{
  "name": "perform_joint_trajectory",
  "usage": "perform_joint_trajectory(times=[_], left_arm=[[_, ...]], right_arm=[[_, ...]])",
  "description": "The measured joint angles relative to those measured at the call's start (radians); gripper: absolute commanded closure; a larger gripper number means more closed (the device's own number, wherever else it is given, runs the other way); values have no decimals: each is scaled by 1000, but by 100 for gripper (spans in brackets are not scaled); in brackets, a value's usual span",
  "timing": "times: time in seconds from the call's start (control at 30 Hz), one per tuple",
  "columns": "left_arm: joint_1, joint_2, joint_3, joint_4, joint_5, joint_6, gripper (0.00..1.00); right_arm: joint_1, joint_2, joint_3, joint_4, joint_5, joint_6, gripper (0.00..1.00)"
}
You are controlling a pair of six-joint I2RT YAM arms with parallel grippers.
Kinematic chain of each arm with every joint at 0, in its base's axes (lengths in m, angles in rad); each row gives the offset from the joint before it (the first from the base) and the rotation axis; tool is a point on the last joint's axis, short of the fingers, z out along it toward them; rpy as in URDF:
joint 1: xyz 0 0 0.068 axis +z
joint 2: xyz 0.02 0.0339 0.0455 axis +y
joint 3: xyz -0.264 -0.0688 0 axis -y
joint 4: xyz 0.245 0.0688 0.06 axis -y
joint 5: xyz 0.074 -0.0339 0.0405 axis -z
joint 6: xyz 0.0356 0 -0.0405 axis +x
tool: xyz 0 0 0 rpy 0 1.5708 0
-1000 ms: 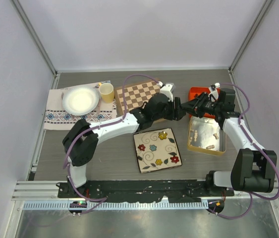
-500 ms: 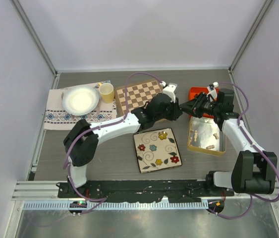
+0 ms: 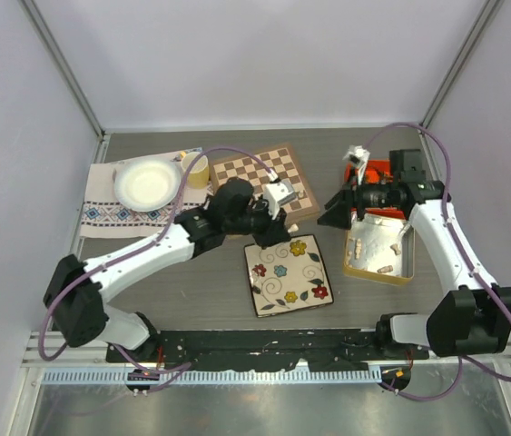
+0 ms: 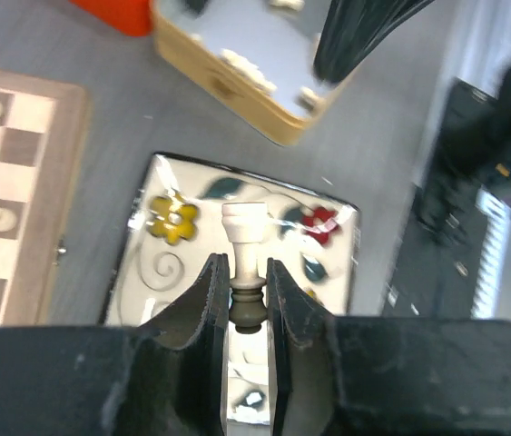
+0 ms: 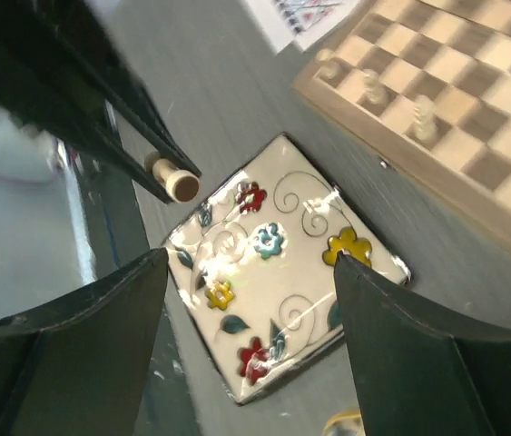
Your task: Set up the chess pieces on the board
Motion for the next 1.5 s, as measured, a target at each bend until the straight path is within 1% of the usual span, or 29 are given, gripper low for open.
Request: perform_joint_trajectory(times=[0.03, 0.13, 0.2, 0.3, 0.37, 0.43, 0.5, 0.6, 0.73, 0.87, 1.13, 1.2, 1.3, 1.33, 1.37, 1.43, 1.5], left_arm=[[17, -45, -10, -48, 95, 37, 99], [42, -113, -15, -158, 277, 96, 100], [43, -129, -16, -232, 381, 111, 100], [40, -128, -44, -283, 484, 98, 100], [40, -128, -79, -293, 526, 75, 100], [40, -128, -109, -291, 548, 50, 100], [41, -128, -126, -285, 557, 28, 100], [41, -128, -134, -265, 559, 0, 100], [41, -129, -148, -192, 559, -46, 100], [42, -129, -177, -144, 550, -84, 100], [43, -136, -197, -72, 512, -134, 100], [43, -136, -197, -62, 500, -138, 100], [43, -138, -197, -52, 480, -142, 100], [43, -138, -197, -51, 476, -143, 100], [43, -138, -198, -50, 473, -146, 100], [43, -142, -198, -49, 472, -153, 98], [43, -150, -201, -49, 464, -155, 90]], right_arm=[[40, 11, 49, -108, -2, -174, 20], [184, 50, 132, -369, -4, -621, 20], [244, 74, 132, -504, -5, -842, 21], [288, 114, 130, -610, 5, -1040, 23], [326, 135, 130, -644, 5, -1122, 25], [370, 149, 130, -666, 2, -1170, 27], [417, 159, 130, -686, -9, -1207, 29], [463, 161, 122, -688, -27, -1216, 33], [494, 160, 72, -617, -40, -1143, 36], [504, 157, 44, -539, -55, -1051, 43], [509, 150, 44, -464, -95, -949, 46], [509, 150, 44, -456, -104, -937, 49], [509, 150, 44, -441, -117, -910, 62], [509, 150, 44, -437, -118, -904, 72], [509, 150, 44, -431, -117, -895, 80], [508, 150, 44, -409, -114, -887, 99], [509, 150, 44, -402, -111, -871, 99]])
